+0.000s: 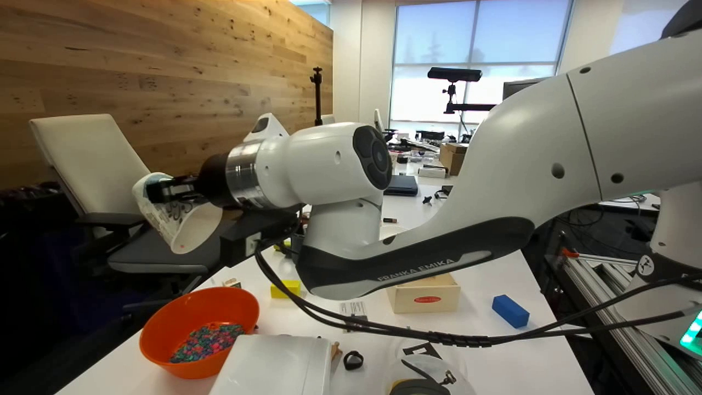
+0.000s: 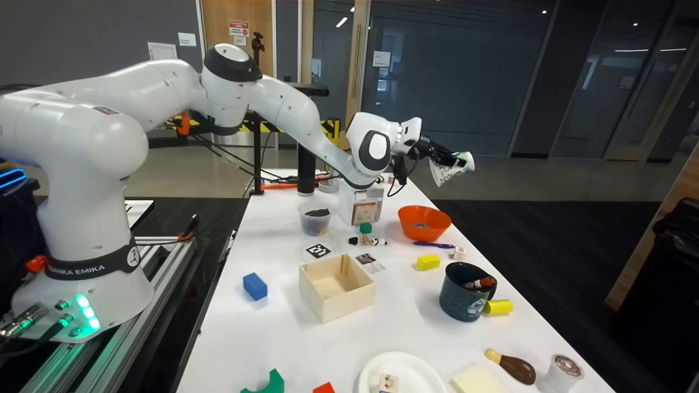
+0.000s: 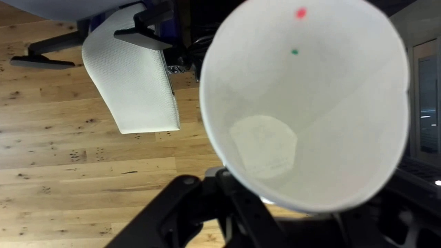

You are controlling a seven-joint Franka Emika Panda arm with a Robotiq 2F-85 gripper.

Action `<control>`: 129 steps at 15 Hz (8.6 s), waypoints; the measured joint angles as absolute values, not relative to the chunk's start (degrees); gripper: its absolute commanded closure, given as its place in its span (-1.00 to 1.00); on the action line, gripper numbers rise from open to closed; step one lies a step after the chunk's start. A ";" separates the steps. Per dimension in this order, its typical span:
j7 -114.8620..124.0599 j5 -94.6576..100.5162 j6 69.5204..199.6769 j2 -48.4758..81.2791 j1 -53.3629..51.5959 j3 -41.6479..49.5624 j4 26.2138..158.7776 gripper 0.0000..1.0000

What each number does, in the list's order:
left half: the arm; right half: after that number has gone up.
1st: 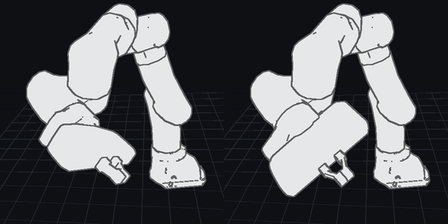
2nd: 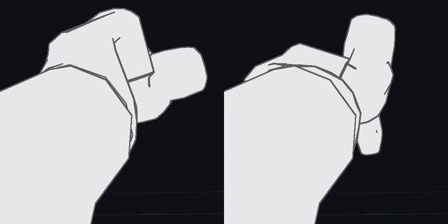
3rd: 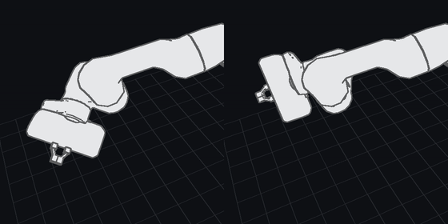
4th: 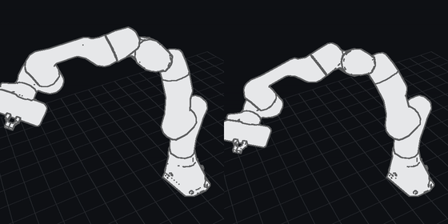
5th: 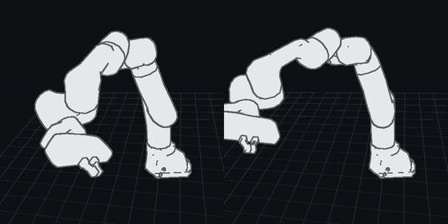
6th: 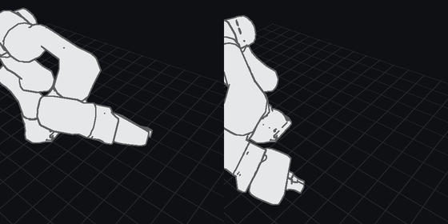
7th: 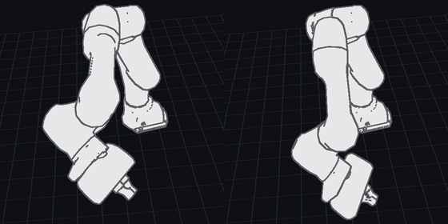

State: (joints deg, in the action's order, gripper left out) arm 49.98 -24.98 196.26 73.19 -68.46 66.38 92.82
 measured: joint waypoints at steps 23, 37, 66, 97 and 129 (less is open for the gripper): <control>45.51 -23.34 169.83 61.17 -57.28 58.61 84.27 0.60; 57.65 -8.63 141.00 52.48 -40.88 32.49 69.80 0.60; 62.90 -15.15 144.09 51.87 -6.38 -2.46 69.28 0.60; 60.75 -27.15 127.91 50.53 4.19 -6.10 70.27 0.60; 52.32 -31.48 127.04 47.57 1.81 -6.56 84.21 0.60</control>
State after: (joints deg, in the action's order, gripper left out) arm 52.32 -31.48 127.04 47.57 1.81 -6.56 84.21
